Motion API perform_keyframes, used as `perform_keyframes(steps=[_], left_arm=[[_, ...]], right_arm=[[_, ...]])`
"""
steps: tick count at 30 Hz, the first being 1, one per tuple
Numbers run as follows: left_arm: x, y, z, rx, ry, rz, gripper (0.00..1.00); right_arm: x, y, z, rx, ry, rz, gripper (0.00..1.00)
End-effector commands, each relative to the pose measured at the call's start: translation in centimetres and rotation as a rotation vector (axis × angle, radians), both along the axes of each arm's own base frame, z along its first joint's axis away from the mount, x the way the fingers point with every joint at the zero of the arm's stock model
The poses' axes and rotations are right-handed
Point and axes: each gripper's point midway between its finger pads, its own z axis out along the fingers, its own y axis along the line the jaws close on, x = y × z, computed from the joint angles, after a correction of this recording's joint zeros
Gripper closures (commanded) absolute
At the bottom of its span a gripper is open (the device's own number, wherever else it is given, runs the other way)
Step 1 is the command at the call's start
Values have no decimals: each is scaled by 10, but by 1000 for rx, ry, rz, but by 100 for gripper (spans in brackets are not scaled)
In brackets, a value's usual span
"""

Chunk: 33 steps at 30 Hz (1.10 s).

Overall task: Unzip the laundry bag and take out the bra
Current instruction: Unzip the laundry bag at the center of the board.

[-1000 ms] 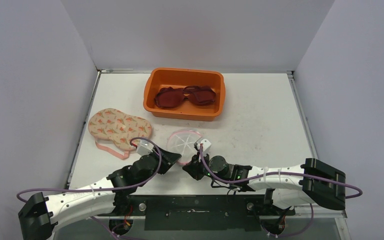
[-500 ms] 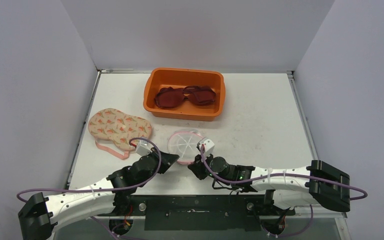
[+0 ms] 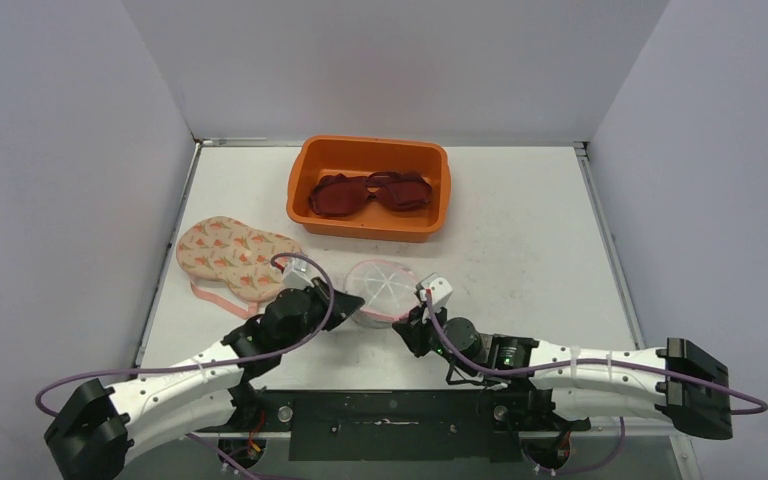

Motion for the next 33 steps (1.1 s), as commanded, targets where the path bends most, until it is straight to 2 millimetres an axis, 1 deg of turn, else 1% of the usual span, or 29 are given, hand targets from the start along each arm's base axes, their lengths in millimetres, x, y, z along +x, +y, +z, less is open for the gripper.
perform_keyframes(steps=[1,3,4,8,9,11,14,17,18,19,22,23,25,28,29,30,33], left_arm=[[17,-25,46,-29,-168,-200,100],[23,-31,55,-28,-200,-259,100],[28,-33,62,-21,-222,-282,100],[46,-44,86,-4,-277,-351,100],[50,-46,89,3,-289,-363,100],[56,-47,86,20,-283,-364,100],[59,-40,66,26,-237,-337,100],[56,-30,47,23,-195,-299,100],[54,-27,43,21,-183,-288,95],[51,-24,40,18,-172,-278,86],[43,-11,34,33,-143,-237,47],[41,-6,34,39,-137,-216,37],[34,3,30,47,-106,-185,25],[19,17,20,60,-42,-151,19],[10,21,11,77,2,-146,18],[3,23,7,82,28,-137,17],[-13,22,4,58,44,-122,17]], right_arm=[[-6,-3,14,26,-55,7,95],[-11,1,17,29,-59,17,95],[-12,4,17,28,-63,23,95],[-15,13,22,39,-74,29,95],[-14,15,23,46,-75,27,95],[-12,19,24,57,-74,15,95],[-10,24,21,65,-67,4,95],[-12,31,11,51,-50,18,95],[-13,34,9,49,-46,24,95],[-14,36,7,48,-41,30,95],[-16,42,7,58,-32,46,95],[-16,43,7,59,-30,48,95],[-16,47,9,68,-27,59,95],[-17,53,11,73,-22,73,95],[-18,55,12,76,-19,79,95],[-19,57,12,78,-17,86,95],[-19,64,14,81,-15,101,95]])
